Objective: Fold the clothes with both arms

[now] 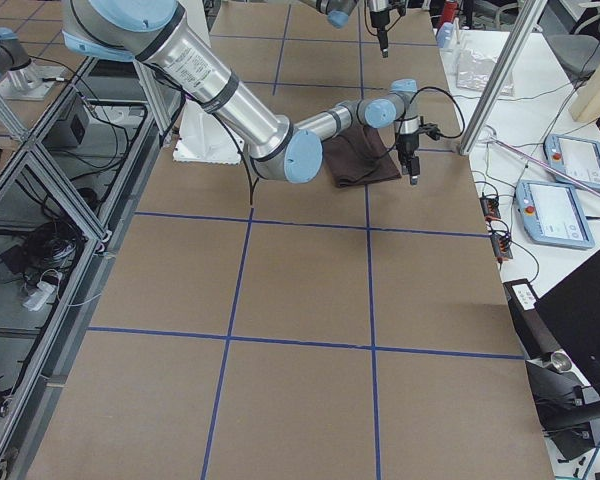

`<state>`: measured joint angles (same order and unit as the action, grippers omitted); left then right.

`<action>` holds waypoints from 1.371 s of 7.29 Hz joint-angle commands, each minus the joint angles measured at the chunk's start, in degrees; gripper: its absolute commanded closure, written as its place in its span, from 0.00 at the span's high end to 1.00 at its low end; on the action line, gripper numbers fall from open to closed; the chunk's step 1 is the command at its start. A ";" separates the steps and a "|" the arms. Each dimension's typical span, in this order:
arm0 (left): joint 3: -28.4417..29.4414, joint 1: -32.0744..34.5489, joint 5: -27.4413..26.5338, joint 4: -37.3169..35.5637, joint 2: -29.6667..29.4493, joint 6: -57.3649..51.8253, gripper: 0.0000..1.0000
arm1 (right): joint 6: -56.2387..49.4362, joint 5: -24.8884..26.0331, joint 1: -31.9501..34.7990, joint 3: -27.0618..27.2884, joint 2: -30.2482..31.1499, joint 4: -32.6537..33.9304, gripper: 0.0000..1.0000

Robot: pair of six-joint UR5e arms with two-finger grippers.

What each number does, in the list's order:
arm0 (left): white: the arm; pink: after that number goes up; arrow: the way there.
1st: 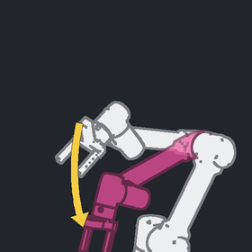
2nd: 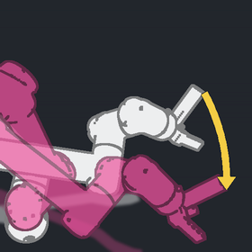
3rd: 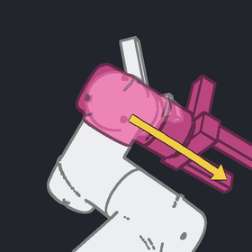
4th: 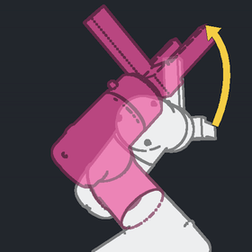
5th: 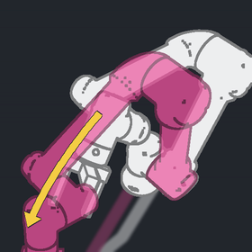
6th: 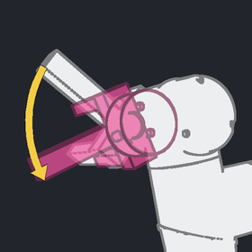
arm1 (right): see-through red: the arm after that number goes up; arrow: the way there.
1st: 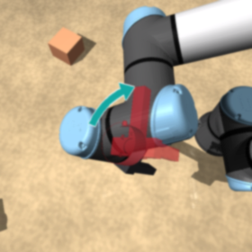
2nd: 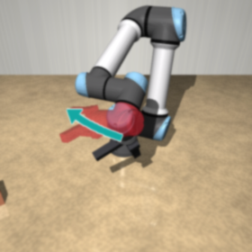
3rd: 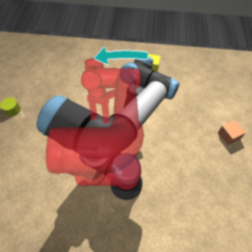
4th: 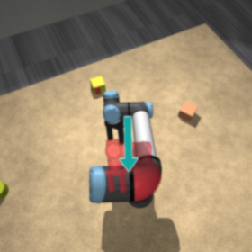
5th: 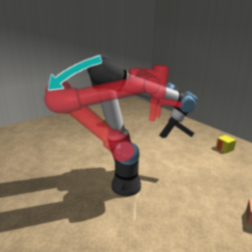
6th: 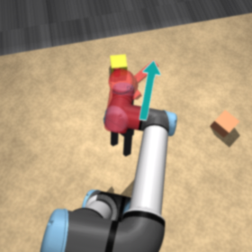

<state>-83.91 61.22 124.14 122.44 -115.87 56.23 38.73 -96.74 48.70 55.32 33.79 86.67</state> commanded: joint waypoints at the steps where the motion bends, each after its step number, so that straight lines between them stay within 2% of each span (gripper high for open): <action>1: -0.64 1.35 -0.04 0.35 1.69 -4.07 1.00 | -8.70 -11.38 9.69 5.36 5.28 -0.46 1.00; 3: -1.25 9.75 1.53 -0.18 8.08 -26.67 1.00 | -19.08 -23.53 21.03 15.38 17.90 0.07 1.00; 4: -1.34 15.36 2.85 -3.14 9.95 -38.45 1.00 | -22.52 -27.41 26.83 21.26 24.68 1.81 1.00; 5: -2.48 21.34 2.95 -10.30 10.23 -52.66 1.00 | -27.34 -33.11 32.37 29.93 33.27 5.92 1.00; 6: -3.97 24.70 2.60 -16.90 10.93 -64.55 1.00 | -30.87 -36.38 37.21 38.90 40.67 12.23 1.00; 7: -4.68 26.48 3.90 -18.79 13.02 -64.58 1.00 | -30.90 -35.28 38.21 50.56 48.48 16.03 1.00; 8: -4.34 26.15 3.65 -17.68 13.39 -62.49 1.00 | -30.47 -33.71 38.13 53.02 51.26 15.63 1.00; 9: -4.25 26.23 1.04 -17.32 14.52 -61.95 1.00 | -30.55 -34.21 38.22 53.66 54.59 15.63 1.00; 10: -3.81 25.88 1.28 -13.75 19.23 -62.12 1.00 | -31.34 -33.78 38.13 52.71 58.28 15.63 1.00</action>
<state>-88.06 87.22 126.10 105.95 -100.68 -5.97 8.03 -130.84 86.75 107.61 87.36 102.11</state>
